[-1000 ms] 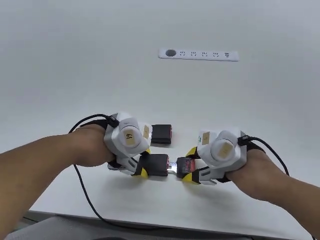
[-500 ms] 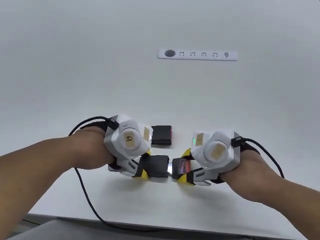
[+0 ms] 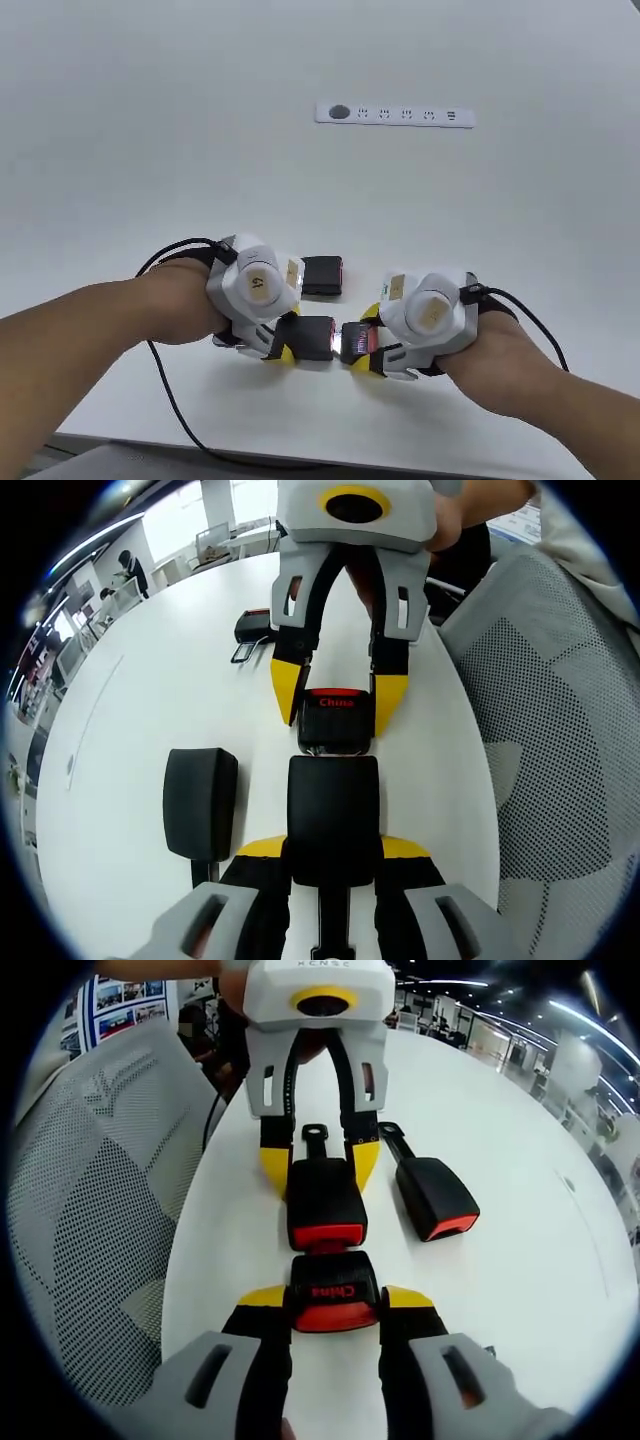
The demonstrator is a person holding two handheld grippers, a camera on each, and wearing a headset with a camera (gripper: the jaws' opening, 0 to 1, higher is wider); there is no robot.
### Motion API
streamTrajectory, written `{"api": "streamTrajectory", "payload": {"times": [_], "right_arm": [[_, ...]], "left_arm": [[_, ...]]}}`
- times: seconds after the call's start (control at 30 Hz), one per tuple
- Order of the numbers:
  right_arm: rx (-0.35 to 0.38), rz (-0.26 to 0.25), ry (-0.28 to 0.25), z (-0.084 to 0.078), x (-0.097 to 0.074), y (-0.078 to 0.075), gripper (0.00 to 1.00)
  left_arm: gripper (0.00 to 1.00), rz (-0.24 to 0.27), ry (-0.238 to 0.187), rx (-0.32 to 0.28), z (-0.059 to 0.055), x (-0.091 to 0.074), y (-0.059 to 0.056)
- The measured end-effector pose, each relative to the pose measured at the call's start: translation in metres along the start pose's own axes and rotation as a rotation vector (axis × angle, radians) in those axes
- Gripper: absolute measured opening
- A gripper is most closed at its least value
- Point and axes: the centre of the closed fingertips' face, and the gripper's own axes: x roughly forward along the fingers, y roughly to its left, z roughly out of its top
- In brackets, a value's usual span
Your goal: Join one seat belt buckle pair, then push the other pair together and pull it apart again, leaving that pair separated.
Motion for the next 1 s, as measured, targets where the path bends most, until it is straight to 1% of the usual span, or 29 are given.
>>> {"api": "streamTrajectory", "payload": {"times": [0.03, 0.1, 0.13, 0.2, 0.3, 0.43, 0.53, 0.87, 1.0], "right_arm": [[-0.010, 0.004, 0.009, -0.0014, 0.0009, -0.0011, 0.31], [-0.042, -0.001, 0.026, -0.0035, -0.0003, -0.0029, 0.30], [-0.046, -0.002, 0.025, -0.0038, -0.0011, -0.0035, 0.30], [-0.036, 0.002, 0.020, -0.0068, -0.0032, -0.0042, 0.30], [-0.020, 0.006, 0.010, -0.0071, -0.0022, -0.0043, 0.30], [-0.017, 0.008, 0.007, -0.0081, -0.0010, -0.0050, 0.30], [-0.016, 0.012, 0.007, -0.0094, 0.0004, -0.0044, 0.30], [-0.011, 0.011, 0.007, -0.0094, 0.0025, -0.0042, 0.31], [0.001, 0.006, 0.002, -0.0091, 0.0028, -0.0037, 0.31]], "left_arm": [[0.32, -0.001, -0.008, -0.005, 0.0006, -0.0008, -0.0002], [0.32, -0.002, -0.008, -0.001, 0.0002, -0.0003, -0.0001], [0.32, -0.001, -0.006, 0.002, 0.0008, -0.0004, -0.0006], [0.32, 0.000, -0.002, -0.001, 0.0007, 0.0000, -0.0008], [0.32, 0.005, -0.011, -0.012, -0.0005, 0.0004, -0.0003], [0.32, 0.006, -0.020, -0.024, -0.0019, 0.0008, 0.0002], [0.32, 0.004, -0.021, -0.022, -0.0027, 0.0014, 0.0007], [0.32, 0.004, -0.012, -0.020, -0.0036, 0.0023, 0.0010], [0.32, 0.004, 0.000, -0.021, -0.0026, 0.0017, 0.0002]]}}
